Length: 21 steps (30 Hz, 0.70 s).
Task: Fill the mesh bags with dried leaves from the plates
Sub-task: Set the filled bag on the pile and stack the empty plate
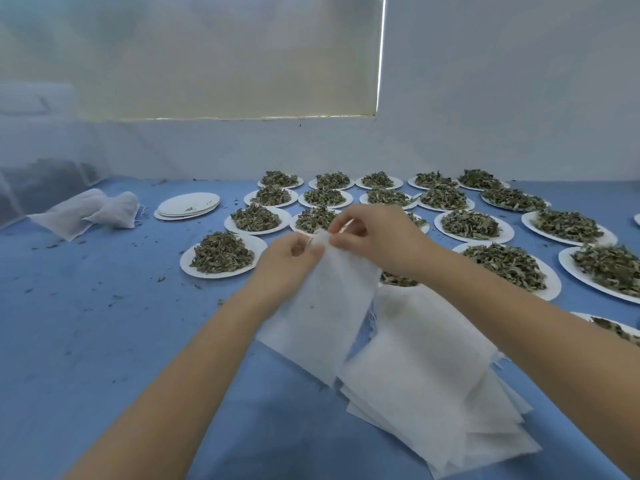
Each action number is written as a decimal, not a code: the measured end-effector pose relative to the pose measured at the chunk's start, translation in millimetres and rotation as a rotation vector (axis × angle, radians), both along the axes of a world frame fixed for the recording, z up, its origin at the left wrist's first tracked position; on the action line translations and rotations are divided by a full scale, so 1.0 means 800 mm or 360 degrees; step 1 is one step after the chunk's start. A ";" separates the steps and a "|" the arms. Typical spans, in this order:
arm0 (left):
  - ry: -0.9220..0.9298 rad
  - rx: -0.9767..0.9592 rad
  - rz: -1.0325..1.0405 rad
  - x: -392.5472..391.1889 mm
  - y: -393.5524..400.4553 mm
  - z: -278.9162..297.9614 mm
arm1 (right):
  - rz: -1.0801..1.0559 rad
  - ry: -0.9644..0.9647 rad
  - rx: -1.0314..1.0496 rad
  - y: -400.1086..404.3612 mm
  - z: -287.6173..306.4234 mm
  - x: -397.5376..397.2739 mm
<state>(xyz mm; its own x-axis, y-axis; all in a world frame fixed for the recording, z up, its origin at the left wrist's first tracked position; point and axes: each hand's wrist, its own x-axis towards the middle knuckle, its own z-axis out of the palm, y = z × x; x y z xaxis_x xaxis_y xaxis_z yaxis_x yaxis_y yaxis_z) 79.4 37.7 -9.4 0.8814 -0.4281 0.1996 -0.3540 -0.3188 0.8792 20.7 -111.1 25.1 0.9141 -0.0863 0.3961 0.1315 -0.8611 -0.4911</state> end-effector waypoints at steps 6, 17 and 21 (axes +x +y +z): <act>-0.0338 -0.0135 0.0401 0.026 0.029 0.040 | 0.0216 -0.0094 0.0344 0.028 0.027 0.029; -0.0506 -0.0150 0.0752 0.089 0.045 0.030 | 0.0298 -0.0214 0.0250 0.051 0.016 0.118; -0.0566 -0.0131 0.0769 0.101 0.036 0.024 | 0.0163 -0.0260 -0.0160 0.047 0.004 0.134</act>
